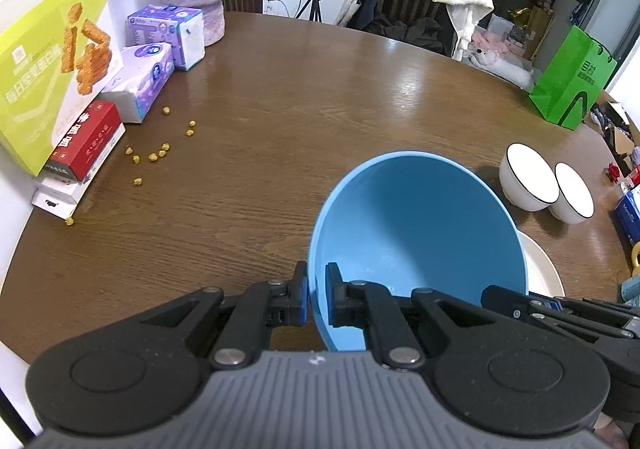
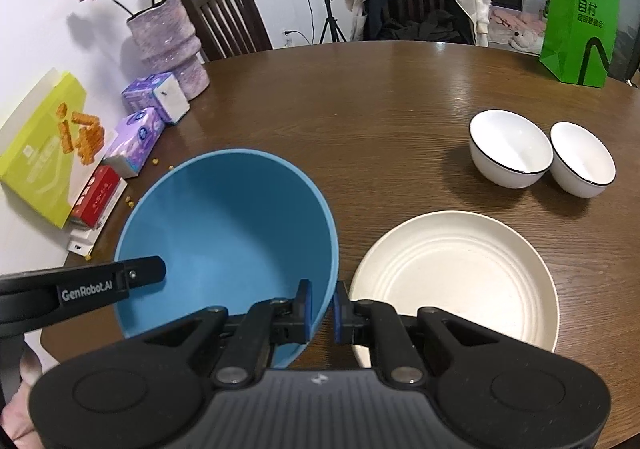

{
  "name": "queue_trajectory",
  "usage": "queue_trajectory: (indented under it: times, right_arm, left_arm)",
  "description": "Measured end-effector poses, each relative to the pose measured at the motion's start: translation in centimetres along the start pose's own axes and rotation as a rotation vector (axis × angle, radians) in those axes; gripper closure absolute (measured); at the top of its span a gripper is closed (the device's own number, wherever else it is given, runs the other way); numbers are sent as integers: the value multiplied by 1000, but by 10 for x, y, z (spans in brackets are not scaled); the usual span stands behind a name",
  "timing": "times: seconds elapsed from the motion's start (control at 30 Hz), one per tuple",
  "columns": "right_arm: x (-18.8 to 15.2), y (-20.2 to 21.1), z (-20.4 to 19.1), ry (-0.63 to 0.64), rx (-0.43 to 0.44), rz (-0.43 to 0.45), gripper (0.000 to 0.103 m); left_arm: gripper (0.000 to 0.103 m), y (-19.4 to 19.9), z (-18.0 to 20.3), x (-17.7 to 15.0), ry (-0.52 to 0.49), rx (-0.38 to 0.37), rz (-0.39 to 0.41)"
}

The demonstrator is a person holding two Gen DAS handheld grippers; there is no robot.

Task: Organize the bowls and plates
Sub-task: 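Lift the blue bowl with both grippers and carry it toward the tissue boxes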

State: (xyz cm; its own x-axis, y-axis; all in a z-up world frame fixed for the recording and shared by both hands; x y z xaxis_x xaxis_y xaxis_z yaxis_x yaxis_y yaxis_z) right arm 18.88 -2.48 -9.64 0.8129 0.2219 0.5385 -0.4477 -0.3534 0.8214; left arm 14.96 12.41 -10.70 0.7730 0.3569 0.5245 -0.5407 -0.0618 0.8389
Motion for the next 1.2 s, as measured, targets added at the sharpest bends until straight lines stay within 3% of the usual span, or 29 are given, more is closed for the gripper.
queue_trajectory:
  times: [0.77,1.2]
  right_arm:
    - [-6,-32,-50,25,-12,-65,93]
    - [-14,-69,-93,80,12,-115,93]
  left_arm:
    - [94,-26,-59,-11,15,-15,-73]
    - [94,-40,-109,-12,55,30,-97]
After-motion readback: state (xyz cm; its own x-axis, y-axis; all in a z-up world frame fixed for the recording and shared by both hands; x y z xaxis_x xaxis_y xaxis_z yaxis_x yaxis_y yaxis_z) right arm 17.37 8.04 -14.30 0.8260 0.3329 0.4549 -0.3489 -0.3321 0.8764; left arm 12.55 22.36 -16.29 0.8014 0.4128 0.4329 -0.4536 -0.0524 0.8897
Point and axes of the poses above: each gripper's, at about its wrist camera, not at the fingertips, and y roughly against the way its jaws point, z to its right, x to its top, the point moved 9 cm from there along -y, roughly the way its jaws point, and after that the axes turned 1 degree about x, right-handed, at the moved point
